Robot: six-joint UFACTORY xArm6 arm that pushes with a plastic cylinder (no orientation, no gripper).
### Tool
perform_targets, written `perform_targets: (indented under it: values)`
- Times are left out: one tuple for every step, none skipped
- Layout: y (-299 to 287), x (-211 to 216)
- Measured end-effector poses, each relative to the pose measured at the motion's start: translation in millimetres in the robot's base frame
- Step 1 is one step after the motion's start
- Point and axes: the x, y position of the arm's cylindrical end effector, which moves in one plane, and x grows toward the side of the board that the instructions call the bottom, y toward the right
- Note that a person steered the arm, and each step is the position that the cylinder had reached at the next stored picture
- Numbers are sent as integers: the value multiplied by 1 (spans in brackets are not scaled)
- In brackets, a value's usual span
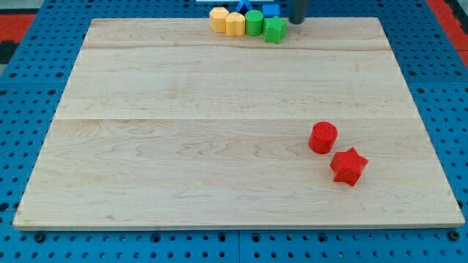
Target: Push the green star into group of blocks
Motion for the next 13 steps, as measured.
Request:
perform_targets:
  values:
    - [-34,18]
    - [-26,27]
    - [-22,25]
    - [-16,32]
    - [-7,47]
    - [-23,61]
    - [-11,74]
    - [-3,84]
    - [-27,86]
    - [-54,89]
    - [-53,103]
    - [-56,120]
    - [-89,116]
